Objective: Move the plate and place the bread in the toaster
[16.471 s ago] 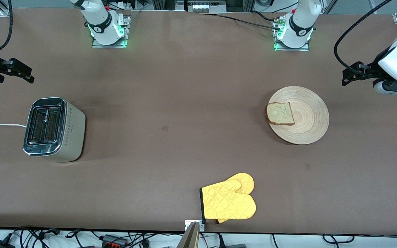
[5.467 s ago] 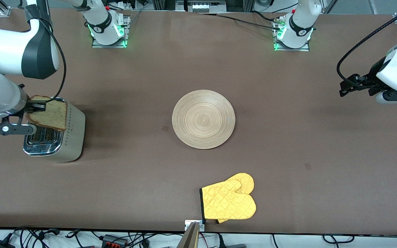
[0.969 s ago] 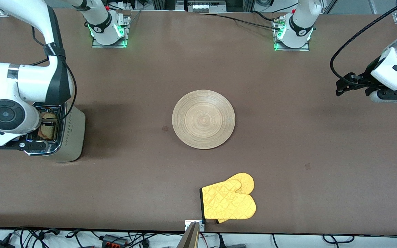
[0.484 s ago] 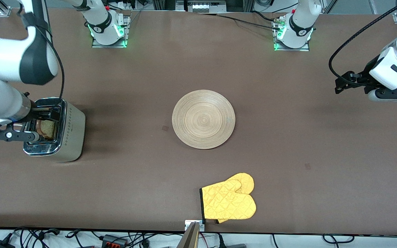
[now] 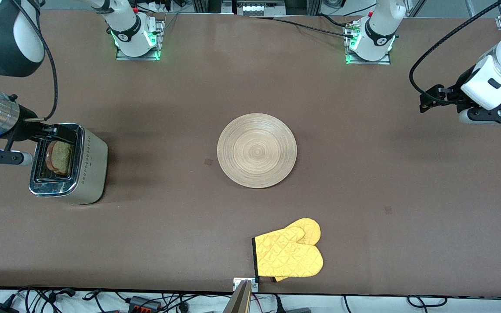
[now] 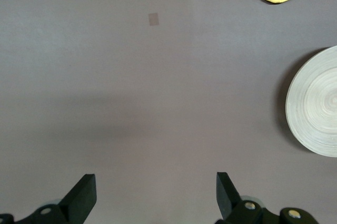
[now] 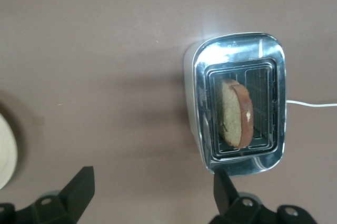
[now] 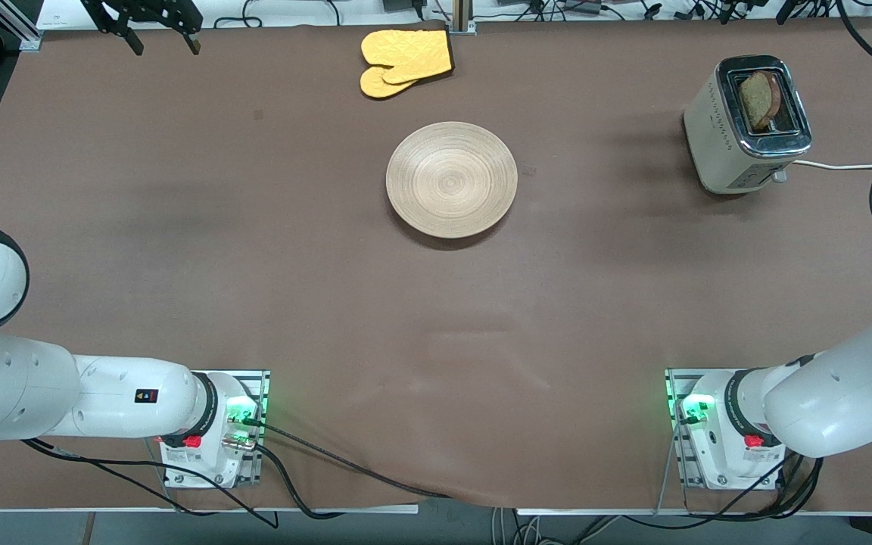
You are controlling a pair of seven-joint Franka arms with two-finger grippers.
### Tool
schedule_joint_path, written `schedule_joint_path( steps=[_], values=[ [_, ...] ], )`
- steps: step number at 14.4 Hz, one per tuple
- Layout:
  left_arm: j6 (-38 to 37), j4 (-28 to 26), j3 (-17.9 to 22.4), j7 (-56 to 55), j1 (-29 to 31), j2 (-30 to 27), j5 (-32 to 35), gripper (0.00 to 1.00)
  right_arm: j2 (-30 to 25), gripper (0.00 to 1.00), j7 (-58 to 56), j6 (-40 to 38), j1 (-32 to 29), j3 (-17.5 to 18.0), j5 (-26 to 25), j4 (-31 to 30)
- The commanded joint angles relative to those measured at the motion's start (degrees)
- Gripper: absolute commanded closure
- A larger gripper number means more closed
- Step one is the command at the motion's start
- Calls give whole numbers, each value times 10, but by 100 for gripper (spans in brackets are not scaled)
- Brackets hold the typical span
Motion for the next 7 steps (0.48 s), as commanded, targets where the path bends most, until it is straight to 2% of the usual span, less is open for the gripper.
schedule_joint_path(
  steps=[1,5,6,7],
  values=[
    [-10,3,-18,-6,4,-9,14,0,-7,0,-9,-19,-3,-1,14,4],
    [-4,4,-15,-6,7,-7,14,0,-11,0,-8,-20,-38,9,14,6],
    [-3,4,-15,-6,7,-6,14,0,-19,0,-8,-16,-52,27,12,9],
    [-3,3,-14,-6,7,-7,14,0,-23,0,-8,-10,-90,70,8,10]
  ],
)
